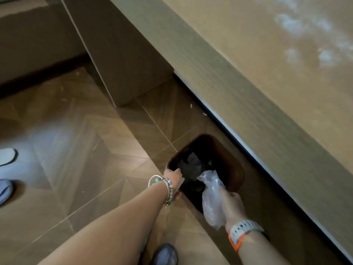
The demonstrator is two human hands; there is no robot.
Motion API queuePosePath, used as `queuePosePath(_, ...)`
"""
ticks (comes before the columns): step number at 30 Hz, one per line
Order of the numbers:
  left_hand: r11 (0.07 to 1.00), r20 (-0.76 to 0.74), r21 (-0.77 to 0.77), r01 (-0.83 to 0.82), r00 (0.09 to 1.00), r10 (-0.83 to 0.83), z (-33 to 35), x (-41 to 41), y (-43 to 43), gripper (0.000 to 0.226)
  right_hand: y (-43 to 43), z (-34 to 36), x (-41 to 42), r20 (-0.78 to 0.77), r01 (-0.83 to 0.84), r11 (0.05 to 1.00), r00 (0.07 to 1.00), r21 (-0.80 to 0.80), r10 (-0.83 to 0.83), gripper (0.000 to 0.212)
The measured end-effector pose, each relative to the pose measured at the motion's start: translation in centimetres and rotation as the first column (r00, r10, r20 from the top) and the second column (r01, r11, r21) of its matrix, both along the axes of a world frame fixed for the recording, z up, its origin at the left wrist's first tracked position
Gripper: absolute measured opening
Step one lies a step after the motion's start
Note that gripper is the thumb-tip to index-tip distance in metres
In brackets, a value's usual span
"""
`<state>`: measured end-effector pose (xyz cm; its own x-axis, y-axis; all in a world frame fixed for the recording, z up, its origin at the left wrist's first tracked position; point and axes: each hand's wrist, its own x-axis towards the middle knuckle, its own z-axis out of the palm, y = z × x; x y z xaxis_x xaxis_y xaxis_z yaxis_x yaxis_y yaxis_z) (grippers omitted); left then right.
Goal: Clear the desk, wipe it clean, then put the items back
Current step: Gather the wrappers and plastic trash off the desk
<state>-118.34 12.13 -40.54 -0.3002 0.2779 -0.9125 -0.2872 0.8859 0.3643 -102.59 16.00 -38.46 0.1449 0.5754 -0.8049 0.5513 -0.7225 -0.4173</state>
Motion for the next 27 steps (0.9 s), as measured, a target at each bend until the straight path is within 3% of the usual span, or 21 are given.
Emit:
queuePosePath(3,0.999,0.016,0.028,0.043,0.999,-0.043,-1.6,0.7,0.8,0.032,1.2,-2.1,-0.4,0.000,0.092,0.995,0.996,0.028,-0.092,0.058)
queuePosePath(5,0.996,0.025,0.078,-0.050,0.999,0.048,-3.0,1.0,2.0,0.034,1.9,-3.5,-0.4,-0.019,0.121,0.992,0.993,0.039,-0.120,0.059)
queuePosePath(6,0.991,0.008,0.132,0.035,0.999,-0.036,-4.2,1.1,2.3,0.038,2.2,-4.8,-0.3,-0.066,0.166,0.986,0.984,0.031,-0.163,0.056)
queuePosePath(9,0.983,0.096,0.182,-0.003,0.995,-0.014,-5.6,1.1,2.6,0.038,2.4,-6.1,-0.6,-0.225,0.265,0.964,0.938,-0.020,-0.263,0.051)
queuePosePath(12,0.982,0.035,0.185,-0.026,0.999,0.019,-6.1,1.2,2.3,0.053,1.7,-6.1,-0.4,-0.228,0.160,0.985,0.959,-0.056,-0.169,0.048)
queuePosePath(15,0.972,-0.048,0.180,0.154,0.988,-0.148,-6.0,1.1,1.2,0.049,0.9,-6.3,0.0,-0.155,0.028,0.999,0.988,0.043,-0.021,0.040)
queuePosePath(17,0.922,-0.178,0.162,0.352,0.929,-0.323,-5.1,0.8,0.2,0.048,0.0,-6.1,-0.1,-0.069,-0.019,0.994,0.997,0.109,0.027,0.036)
queuePosePath(20,0.805,-0.370,0.105,0.584,0.774,-0.513,-2.5,-0.3,-1.0,0.045,-1.3,-4.4,-1.3,-0.027,-0.120,0.983,0.992,0.142,0.125,0.010)
queuePosePath(24,0.682,-0.515,0.047,0.729,0.603,-0.609,3.7,-1.6,-2.5,0.043,-2.8,0.5,-3.1,-0.007,-0.214,0.965,0.976,0.149,0.217,0.035)
queuePosePath(27,0.603,-0.586,0.017,0.798,0.496,-0.641,9.2,-2.9,-4.2,0.039,-3.9,5.5,-4.7,-0.026,-0.346,0.922,0.934,0.176,0.356,0.036)
